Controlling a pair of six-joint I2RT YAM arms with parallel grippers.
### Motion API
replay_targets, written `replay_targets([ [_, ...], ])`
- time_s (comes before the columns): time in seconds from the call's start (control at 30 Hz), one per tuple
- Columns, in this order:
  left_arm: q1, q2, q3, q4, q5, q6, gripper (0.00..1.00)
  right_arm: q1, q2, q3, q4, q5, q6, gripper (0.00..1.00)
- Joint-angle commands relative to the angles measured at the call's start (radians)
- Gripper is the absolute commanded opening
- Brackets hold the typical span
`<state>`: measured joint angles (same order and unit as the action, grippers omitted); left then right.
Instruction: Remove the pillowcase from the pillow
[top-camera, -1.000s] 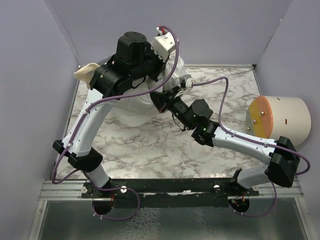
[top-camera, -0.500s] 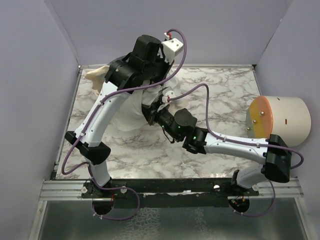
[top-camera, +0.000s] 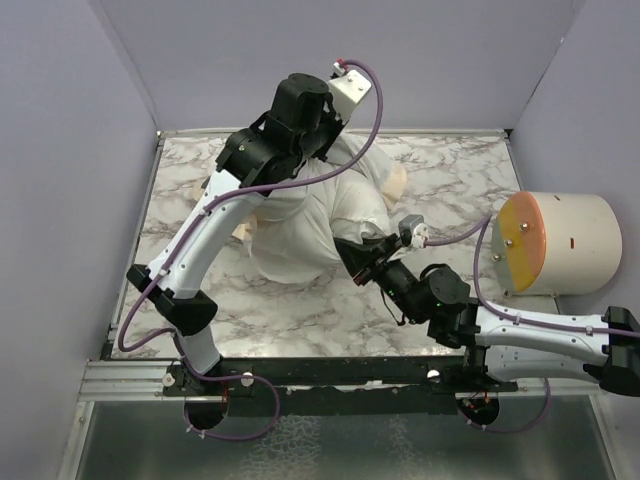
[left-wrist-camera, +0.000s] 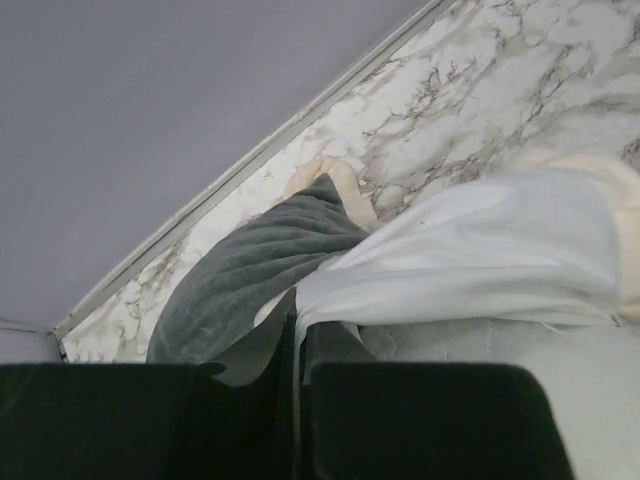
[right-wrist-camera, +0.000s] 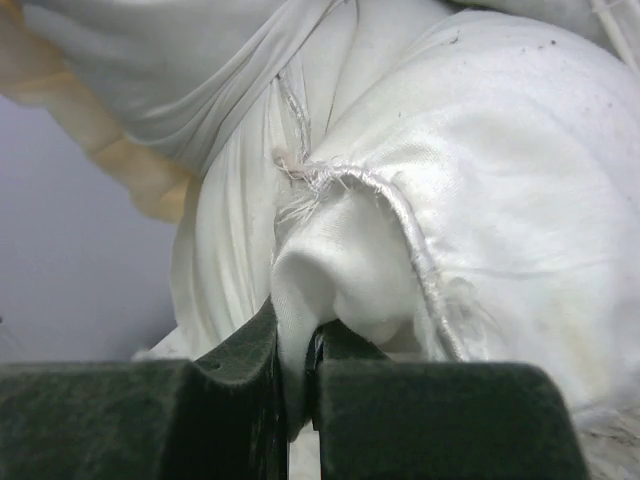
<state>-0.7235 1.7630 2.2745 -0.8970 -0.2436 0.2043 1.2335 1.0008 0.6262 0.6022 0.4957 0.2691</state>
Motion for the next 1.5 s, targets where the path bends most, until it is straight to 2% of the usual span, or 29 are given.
replay_targets([
  [0.0, 0.088, -0.092, -0.039, 0.309, 0.022, 0.001, 0.00, 0.106, -0.006, -0.019, -0.079, -0.244, 0.045, 0.01],
  [0.17, 0.069, -0.090, -0.031, 0.183, 0.370, -0.085, 0.00, 0.106, 0.133, 0.129, -0.088, -0.404, -0.018, 0.01],
  [0.23, 0.042, -0.078, -0.024, 0.181, 0.382, -0.103, 0.00, 0.106, 0.197, 0.200, -0.109, -0.466, -0.024, 0.01],
  [0.3, 0.029, -0.059, -0.014, 0.180, 0.348, -0.100, 0.00, 0.107, 0.236, 0.243, -0.113, -0.492, -0.021, 0.01],
  [0.37, 0.024, -0.027, -0.007, 0.175, 0.254, -0.069, 0.00, 0.106, 0.233, 0.256, -0.115, -0.455, -0.009, 0.01],
  [0.47, 0.028, -0.005, -0.017, 0.179, 0.031, 0.028, 0.00, 0.100, 0.123, 0.222, -0.157, -0.250, 0.025, 0.01],
  [0.53, 0.063, -0.007, -0.032, 0.196, -0.075, 0.074, 0.00, 0.046, 0.039, 0.217, -0.266, -0.128, 0.065, 0.01],
  [0.63, 0.188, -0.035, -0.023, 0.225, -0.069, 0.077, 0.00, -0.072, -0.068, 0.227, -0.453, 0.044, 0.159, 0.01],
  [0.7, 0.265, -0.059, -0.016, 0.243, -0.026, 0.096, 0.00, -0.114, -0.106, 0.250, -0.521, 0.149, 0.169, 0.01],
  [0.8, 0.324, -0.135, -0.034, 0.251, 0.059, 0.134, 0.00, -0.118, -0.082, 0.324, -0.546, 0.250, 0.097, 0.01],
  [0.9, 0.331, -0.198, -0.040, 0.167, 0.234, 0.134, 0.00, -0.118, 0.014, 0.434, -0.508, 0.193, 0.002, 0.01],
  [1.0, 0.328, -0.220, -0.053, 0.039, 0.444, 0.055, 0.02, -0.119, 0.116, 0.552, -0.477, 0.077, -0.045, 0.01],
  [1.03, 0.328, -0.221, -0.065, 0.002, 0.497, 0.035, 0.04, -0.119, 0.145, 0.589, -0.470, 0.051, -0.049, 0.01],
  [1.1, 0.328, -0.224, -0.105, -0.054, 0.586, 0.016, 0.16, -0.120, 0.192, 0.668, -0.465, 0.038, -0.069, 0.01],
  [1.13, 0.328, -0.228, -0.123, -0.071, 0.608, 0.023, 0.27, -0.120, 0.216, 0.716, -0.478, 0.051, -0.078, 0.01],
  [1.2, 0.329, -0.244, -0.145, -0.067, 0.612, 0.031, 0.56, -0.120, 0.260, 0.822, -0.500, 0.097, -0.113, 0.01],
  [1.23, 0.328, -0.254, -0.144, -0.043, 0.590, 0.029, 0.68, -0.120, 0.281, 0.868, -0.502, 0.123, -0.145, 0.01],
  [1.27, 0.329, -0.264, -0.131, -0.009, 0.561, 0.028, 0.75, -0.120, 0.303, 0.923, -0.505, 0.150, -0.178, 0.01],
  [1.4, 0.328, -0.314, -0.069, 0.197, 0.360, 0.054, 0.82, -0.120, 0.424, 1.153, -0.540, 0.267, -0.326, 0.01],
  [1.47, 0.329, -0.366, -0.095, 0.344, 0.262, 0.093, 0.84, -0.121, 0.498, 1.271, -0.569, 0.294, -0.384, 0.01],
])
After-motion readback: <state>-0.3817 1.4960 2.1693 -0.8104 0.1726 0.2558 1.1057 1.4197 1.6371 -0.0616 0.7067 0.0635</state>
